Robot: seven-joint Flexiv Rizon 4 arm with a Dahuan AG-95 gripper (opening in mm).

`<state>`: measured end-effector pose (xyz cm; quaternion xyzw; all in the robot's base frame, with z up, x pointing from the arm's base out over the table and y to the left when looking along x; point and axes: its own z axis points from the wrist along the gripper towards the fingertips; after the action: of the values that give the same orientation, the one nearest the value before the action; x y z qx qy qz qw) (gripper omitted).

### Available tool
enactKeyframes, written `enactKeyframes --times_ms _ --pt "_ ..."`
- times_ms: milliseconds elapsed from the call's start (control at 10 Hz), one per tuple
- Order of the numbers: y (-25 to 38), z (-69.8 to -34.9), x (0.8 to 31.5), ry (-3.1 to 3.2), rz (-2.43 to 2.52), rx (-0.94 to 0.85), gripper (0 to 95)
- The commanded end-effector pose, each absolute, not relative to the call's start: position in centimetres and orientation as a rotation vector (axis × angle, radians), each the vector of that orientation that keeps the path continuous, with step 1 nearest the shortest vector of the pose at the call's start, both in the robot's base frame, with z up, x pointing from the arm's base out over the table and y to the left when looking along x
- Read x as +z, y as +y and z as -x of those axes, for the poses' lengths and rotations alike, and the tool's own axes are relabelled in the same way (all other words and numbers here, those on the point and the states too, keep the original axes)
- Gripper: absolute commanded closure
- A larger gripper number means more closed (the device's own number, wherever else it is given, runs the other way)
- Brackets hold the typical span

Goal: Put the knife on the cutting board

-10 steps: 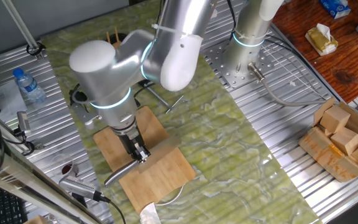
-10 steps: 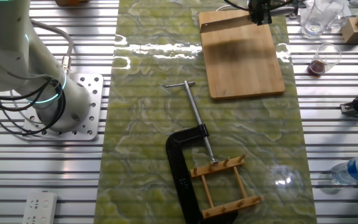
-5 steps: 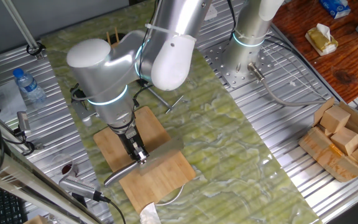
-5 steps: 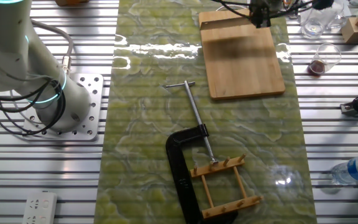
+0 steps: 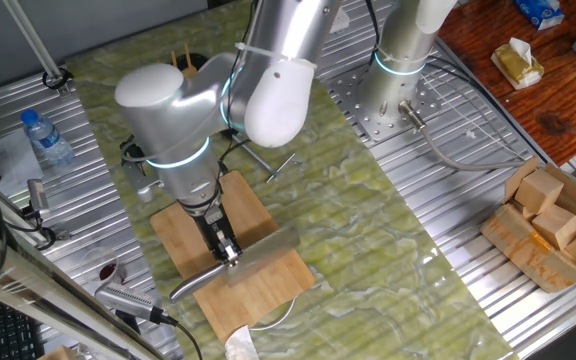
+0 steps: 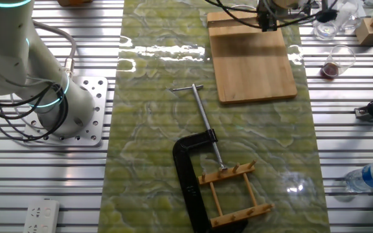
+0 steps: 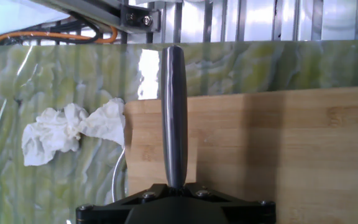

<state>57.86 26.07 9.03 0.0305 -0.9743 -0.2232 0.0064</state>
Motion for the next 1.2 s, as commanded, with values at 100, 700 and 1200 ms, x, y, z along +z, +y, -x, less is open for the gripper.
enactKeyframes --times_ms 100,700,1200 --pt "26.2 -57.8 8.8 -3.040 -0.064 -0.751 95.0" --pt "26.1 -57.7 7.5 -3.032 -0.056 -0.791 95.0" --pt "26.0 -57.6 6.8 -3.029 -0.056 -0.815 95.0"
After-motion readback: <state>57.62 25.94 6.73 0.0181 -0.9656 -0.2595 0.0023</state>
